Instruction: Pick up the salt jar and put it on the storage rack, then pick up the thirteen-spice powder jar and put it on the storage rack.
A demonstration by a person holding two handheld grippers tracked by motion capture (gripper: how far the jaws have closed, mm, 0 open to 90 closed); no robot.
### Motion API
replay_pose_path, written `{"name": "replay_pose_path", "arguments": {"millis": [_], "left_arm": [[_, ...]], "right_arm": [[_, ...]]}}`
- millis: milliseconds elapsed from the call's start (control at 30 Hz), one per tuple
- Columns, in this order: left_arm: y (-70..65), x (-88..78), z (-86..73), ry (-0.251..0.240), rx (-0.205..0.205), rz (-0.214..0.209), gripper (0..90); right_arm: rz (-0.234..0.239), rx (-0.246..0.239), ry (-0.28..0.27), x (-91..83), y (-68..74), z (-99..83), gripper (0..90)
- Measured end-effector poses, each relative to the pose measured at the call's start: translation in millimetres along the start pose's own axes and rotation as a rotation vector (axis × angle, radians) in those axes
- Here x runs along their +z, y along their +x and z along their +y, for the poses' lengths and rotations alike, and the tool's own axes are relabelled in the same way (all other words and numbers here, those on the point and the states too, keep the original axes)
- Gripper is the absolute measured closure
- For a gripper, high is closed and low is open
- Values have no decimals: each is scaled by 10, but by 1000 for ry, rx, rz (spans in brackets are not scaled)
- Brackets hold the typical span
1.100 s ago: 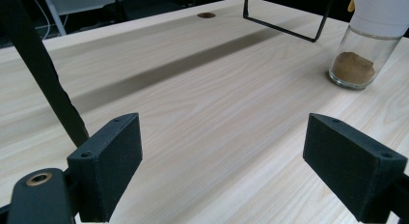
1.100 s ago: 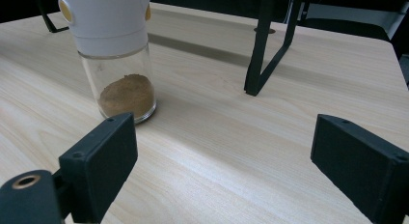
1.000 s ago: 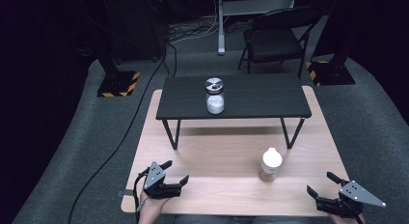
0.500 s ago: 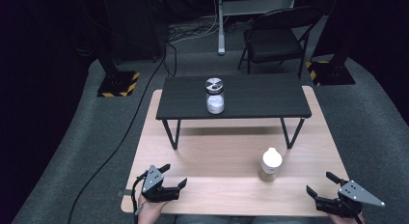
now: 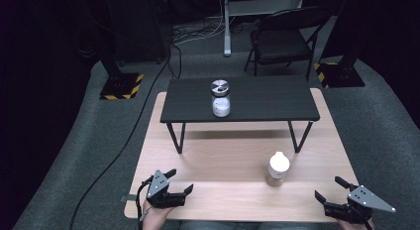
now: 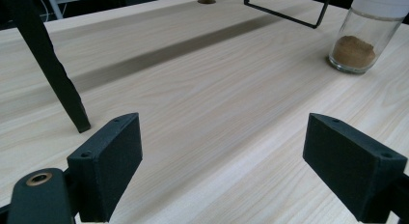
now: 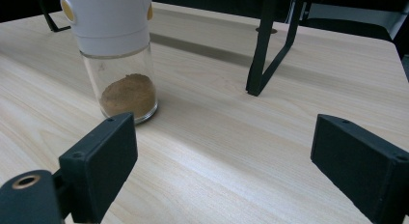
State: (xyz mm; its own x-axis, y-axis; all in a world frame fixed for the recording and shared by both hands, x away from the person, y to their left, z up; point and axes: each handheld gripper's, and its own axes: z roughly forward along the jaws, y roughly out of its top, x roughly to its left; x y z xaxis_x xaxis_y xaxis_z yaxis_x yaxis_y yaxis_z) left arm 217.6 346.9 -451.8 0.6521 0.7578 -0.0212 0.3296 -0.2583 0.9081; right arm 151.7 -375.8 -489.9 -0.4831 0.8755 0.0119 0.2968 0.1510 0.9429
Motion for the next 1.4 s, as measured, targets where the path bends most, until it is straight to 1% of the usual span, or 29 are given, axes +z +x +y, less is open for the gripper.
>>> {"name": "replay_pose_path", "arguments": {"millis": [267, 500, 733, 1400], "left_arm": [[0, 8, 0, 1, -2, -3, 129], [12, -1, -14, -3, -12, -1, 129], [7, 6, -12, -2, -7, 0, 128], [8, 15, -17, -1, -8, 1, 128]], "right_arm": [[1, 0, 0, -2, -1, -1, 78], [2, -2, 1, 1, 1, 4, 78], [3, -3, 1, 3, 0, 5, 78], [13, -5, 0, 4, 10, 4, 78]]}}
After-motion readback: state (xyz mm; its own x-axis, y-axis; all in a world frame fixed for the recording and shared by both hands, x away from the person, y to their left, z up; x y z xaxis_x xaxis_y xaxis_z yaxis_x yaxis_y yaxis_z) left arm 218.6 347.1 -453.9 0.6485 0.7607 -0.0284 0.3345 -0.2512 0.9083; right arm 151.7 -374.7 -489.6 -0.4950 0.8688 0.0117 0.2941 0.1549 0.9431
